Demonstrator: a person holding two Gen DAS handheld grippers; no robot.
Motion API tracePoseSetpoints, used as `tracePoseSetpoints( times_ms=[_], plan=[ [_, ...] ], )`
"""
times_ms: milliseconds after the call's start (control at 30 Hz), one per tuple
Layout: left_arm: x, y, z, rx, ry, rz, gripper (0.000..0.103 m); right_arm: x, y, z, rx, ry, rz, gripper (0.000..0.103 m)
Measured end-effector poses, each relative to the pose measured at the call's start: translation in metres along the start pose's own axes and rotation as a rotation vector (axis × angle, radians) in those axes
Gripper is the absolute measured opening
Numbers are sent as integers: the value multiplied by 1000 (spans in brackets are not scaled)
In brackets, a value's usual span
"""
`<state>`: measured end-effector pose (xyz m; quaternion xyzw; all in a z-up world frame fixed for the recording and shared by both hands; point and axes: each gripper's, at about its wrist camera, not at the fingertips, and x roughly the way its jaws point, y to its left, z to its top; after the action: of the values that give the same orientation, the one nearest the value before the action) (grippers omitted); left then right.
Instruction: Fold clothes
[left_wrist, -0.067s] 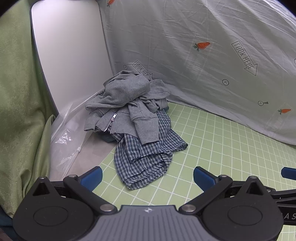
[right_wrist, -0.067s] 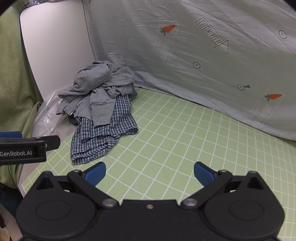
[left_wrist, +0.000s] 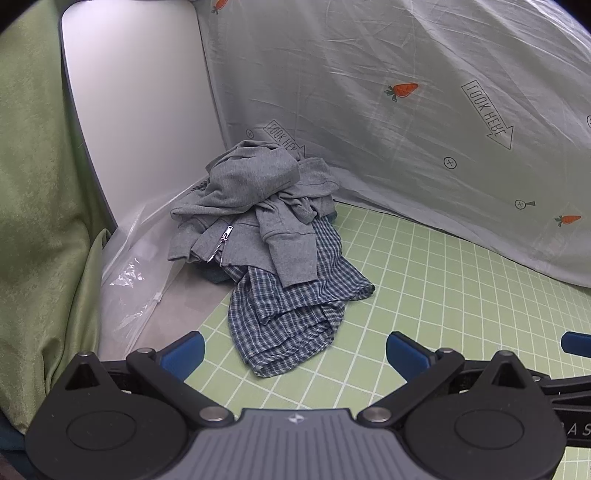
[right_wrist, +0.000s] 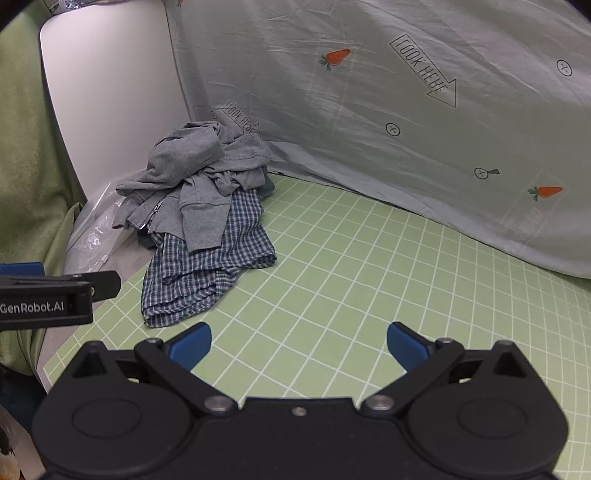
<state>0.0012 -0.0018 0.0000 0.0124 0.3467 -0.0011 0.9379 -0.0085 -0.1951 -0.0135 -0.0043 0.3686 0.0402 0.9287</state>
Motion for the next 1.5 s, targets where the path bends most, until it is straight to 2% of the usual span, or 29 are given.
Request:
tracePoseSetpoints(
  times_ms=[367, 1500],
  plan=[
    [-2, -2, -11, -10, 0, -12, 103, 2, 3, -2, 1, 2, -8, 102],
    [3, -5, -1, 18, 23, -16, 103, 3, 1, -1, 8, 11, -15, 102]
  ],
)
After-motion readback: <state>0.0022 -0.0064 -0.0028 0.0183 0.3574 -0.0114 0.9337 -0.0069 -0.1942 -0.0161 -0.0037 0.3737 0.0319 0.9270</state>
